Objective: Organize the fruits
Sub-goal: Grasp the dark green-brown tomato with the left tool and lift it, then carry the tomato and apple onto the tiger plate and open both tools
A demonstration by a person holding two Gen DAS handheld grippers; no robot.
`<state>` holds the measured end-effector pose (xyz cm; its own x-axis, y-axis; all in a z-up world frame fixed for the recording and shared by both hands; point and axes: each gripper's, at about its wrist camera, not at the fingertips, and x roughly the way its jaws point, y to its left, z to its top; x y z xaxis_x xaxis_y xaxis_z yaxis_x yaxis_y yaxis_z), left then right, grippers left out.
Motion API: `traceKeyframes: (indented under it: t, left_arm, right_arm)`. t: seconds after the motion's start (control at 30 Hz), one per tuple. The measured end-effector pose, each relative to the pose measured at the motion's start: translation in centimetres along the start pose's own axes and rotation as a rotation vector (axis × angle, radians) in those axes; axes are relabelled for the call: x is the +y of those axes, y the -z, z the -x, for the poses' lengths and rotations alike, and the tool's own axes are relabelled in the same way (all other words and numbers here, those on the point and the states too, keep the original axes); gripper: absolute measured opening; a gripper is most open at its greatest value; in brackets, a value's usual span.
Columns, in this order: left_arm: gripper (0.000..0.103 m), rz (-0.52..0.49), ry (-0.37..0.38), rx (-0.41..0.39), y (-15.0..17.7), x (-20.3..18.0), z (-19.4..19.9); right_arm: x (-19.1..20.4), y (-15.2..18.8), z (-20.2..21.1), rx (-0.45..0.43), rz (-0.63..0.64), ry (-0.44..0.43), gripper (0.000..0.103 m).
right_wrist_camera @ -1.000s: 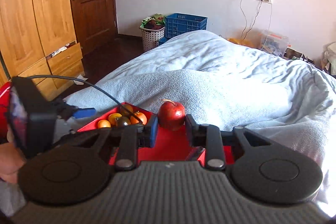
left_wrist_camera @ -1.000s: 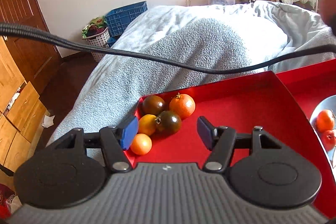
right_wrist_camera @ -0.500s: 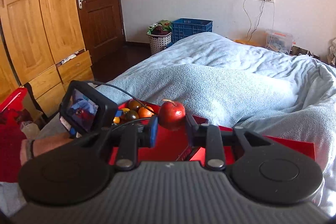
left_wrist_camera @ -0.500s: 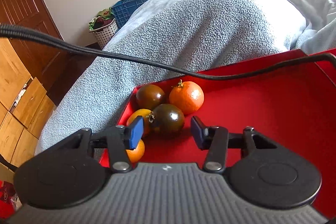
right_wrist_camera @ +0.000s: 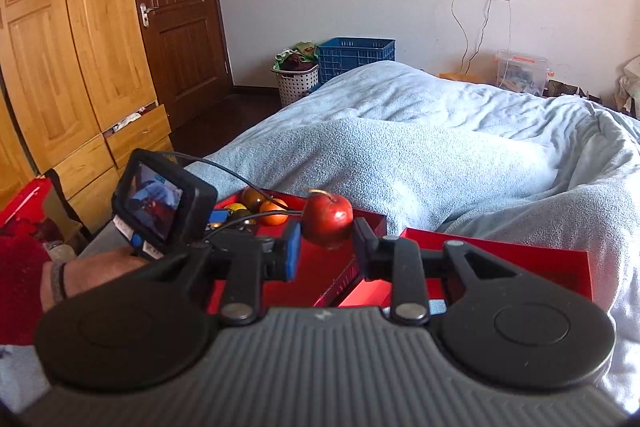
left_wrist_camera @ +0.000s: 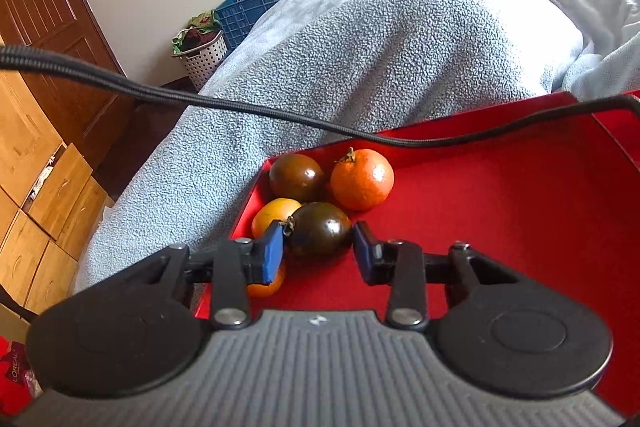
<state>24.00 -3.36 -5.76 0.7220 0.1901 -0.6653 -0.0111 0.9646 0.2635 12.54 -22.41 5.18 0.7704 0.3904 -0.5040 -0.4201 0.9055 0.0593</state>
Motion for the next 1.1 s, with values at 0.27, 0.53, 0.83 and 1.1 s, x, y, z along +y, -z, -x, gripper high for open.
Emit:
traceKeyframes:
  t: [0.27,0.53,0.83,1.1]
  left_arm:
    - [0.043,-0.023,0.006,-0.061,-0.5,0.5,5.3]
    - [0.043,-0.06,0.104,-0.127,-1.7,-2.6,12.6]
    - [0.043,-0.131,0.271,-0.127,-0.5,-10.6,18.8]
    - [0.043,-0.202,0.282,-0.087,1.3,-15.0,19.2]
  right_arm:
    - [-1.1,1.5,2.4,0.003,-0.03,0.045,0.031]
    - [-3.6,4.2,5.5,0.022,-0.073,0.123,0.031]
    - [-6.6,9.7,3.9,0.102,-0.114,0.177,0.031]
    - [-8.8,12.3,4.0,0.114,-0.138,0.169,0.031]
